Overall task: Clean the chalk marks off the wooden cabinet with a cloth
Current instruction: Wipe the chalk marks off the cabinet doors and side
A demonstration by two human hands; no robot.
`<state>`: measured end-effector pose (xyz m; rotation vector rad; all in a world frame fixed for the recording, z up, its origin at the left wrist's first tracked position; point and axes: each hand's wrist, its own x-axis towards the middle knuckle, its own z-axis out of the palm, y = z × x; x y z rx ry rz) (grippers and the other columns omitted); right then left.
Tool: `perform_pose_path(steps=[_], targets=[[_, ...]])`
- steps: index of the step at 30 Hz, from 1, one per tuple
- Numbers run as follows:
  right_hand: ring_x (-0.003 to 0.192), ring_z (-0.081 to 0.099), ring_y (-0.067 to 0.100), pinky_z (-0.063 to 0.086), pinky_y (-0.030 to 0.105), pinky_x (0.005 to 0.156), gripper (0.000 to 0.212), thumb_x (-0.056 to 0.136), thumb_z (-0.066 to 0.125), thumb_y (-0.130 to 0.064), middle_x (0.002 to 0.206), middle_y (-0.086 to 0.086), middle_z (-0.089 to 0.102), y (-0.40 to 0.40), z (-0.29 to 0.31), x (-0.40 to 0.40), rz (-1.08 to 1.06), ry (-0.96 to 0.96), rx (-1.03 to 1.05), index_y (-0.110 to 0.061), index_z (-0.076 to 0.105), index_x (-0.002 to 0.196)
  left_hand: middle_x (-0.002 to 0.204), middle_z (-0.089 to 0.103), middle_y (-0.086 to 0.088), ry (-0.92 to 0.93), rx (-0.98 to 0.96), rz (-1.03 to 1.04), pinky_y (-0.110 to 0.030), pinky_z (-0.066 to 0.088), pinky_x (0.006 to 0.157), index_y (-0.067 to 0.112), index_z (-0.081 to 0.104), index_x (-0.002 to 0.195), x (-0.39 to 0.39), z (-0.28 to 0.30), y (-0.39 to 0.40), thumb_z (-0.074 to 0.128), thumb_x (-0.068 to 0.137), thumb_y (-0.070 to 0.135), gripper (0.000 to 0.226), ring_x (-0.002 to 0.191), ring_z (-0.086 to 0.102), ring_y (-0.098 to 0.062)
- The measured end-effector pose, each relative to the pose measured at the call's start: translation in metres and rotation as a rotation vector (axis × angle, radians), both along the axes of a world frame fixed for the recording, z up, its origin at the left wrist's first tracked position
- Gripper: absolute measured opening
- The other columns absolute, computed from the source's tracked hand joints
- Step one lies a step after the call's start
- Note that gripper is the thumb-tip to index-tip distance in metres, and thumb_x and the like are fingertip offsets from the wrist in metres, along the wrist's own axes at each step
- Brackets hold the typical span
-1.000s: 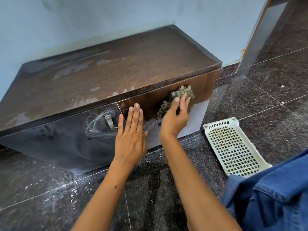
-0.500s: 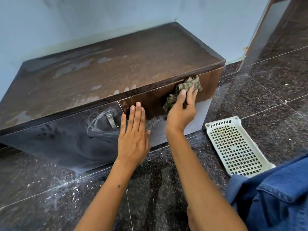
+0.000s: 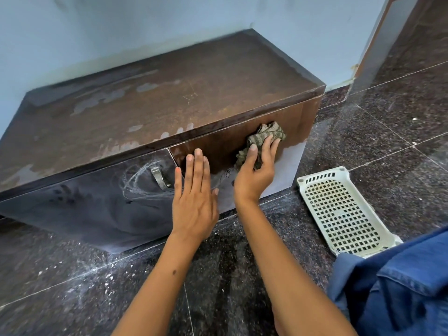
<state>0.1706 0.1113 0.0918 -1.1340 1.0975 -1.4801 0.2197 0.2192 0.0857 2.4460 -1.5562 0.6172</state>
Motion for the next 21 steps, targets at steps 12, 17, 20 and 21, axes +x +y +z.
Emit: perform_pose_path(steps=[12, 17, 20, 21], targets=[[0.136, 0.037, 0.016, 0.03, 0.027, 0.112, 0.041, 0.1, 0.043, -0.025, 0.147, 0.003, 0.041, -0.027, -0.023, -0.015, -0.018, -0.048, 0.382, -0.013, 0.043, 0.14, 0.158, 0.004, -0.018, 0.008, 0.009, 0.006, -0.045, 0.001, 0.119, -0.003, 0.012, 0.149, -0.003, 0.0, -0.002, 0.041, 0.094, 0.025, 0.068, 0.147, 0.002, -0.029], [0.137, 0.033, 0.012, 0.028, 0.005, 0.101, 0.038, 0.099, 0.047, -0.02, 0.149, 0.005, 0.037, -0.029, -0.021, -0.008, -0.075, -0.057, 0.235, -0.009, 0.047, 0.136, 0.157, 0.007, -0.02, -0.01, -0.011, 0.029, -0.044, 0.002, 0.119, -0.004, 0.014, 0.148, -0.006, -0.002, -0.004, 0.039, 0.094, 0.027, 0.067, 0.146, 0.004, -0.031], [0.132, 0.043, 0.02, 0.035, 0.016, 0.104, 0.038, 0.098, 0.048, -0.016, 0.143, 0.009, 0.045, -0.037, -0.038, -0.016, -0.079, -0.103, 0.342, -0.007, 0.048, 0.135, 0.157, 0.008, -0.02, -0.004, -0.027, 0.039, -0.044, 0.002, 0.119, -0.004, 0.015, 0.148, -0.009, -0.001, -0.005, 0.036, 0.095, 0.027, 0.065, 0.146, 0.005, -0.032], [0.13, 0.046, 0.022, 0.038, 0.024, 0.106, 0.038, 0.098, 0.048, -0.016, 0.14, 0.01, 0.048, -0.045, -0.044, -0.02, -0.08, -0.132, 0.426, -0.007, 0.049, 0.135, 0.157, 0.008, -0.02, -0.003, -0.028, 0.042, -0.044, 0.002, 0.119, -0.004, 0.014, 0.148, -0.01, -0.001, -0.006, 0.035, 0.095, 0.027, 0.065, 0.146, 0.005, -0.032]])
